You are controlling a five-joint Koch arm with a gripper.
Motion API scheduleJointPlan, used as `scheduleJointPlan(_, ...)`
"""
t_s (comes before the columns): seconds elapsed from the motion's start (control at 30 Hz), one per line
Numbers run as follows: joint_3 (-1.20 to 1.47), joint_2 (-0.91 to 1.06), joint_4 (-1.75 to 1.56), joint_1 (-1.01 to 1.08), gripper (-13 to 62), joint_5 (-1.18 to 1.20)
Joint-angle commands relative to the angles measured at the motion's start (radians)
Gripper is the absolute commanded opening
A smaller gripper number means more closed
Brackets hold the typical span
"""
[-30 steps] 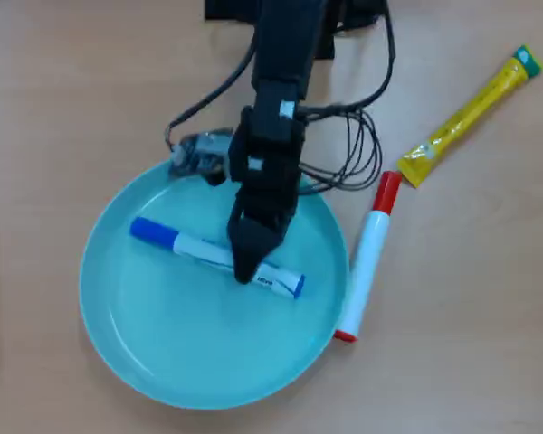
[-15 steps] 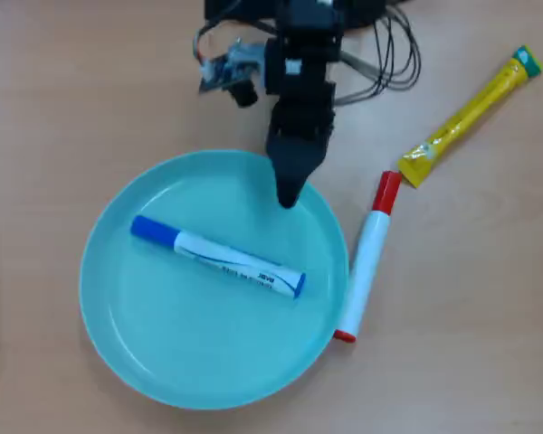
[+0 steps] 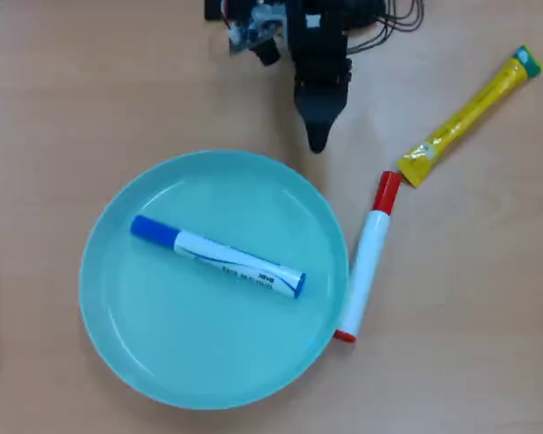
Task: Pick up the blue pen, then put it in the green bowl
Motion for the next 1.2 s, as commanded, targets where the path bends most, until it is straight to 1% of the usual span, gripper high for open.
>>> scheduleJointPlan(0.0, 0.026, 0.100, -0.117, 0.000, 49.5, -0.017)
scheduleJointPlan(0.2, 0.256, 0.117, -0.265, 0.000, 49.7, -0.049)
scheduleJointPlan(0.47, 0.652, 0.115, -0.657, 0.011, 49.3, -0.044)
scheduleJointPlan(0.67, 0.660, 0.114, -0.664, 0.017, 49.1, -0.037)
scheduleJointPlan(0.73, 0.660, 0.114, -0.664, 0.018, 47.9, -0.037)
scheduleJointPlan(0.8, 0.660, 0.114, -0.664, 0.021, 42.7, -0.035)
scheduleJointPlan(0.93, 0.660, 0.114, -0.663, 0.023, 26.4, -0.037)
scheduleJointPlan(1.03, 0.660, 0.114, -0.663, 0.021, 16.1, -0.035)
scheduleJointPlan(1.1, 0.660, 0.114, -0.663, 0.017, 10.8, -0.037)
scheduleJointPlan(1.17, 0.660, 0.114, -0.663, 0.015, 7.6, -0.037)
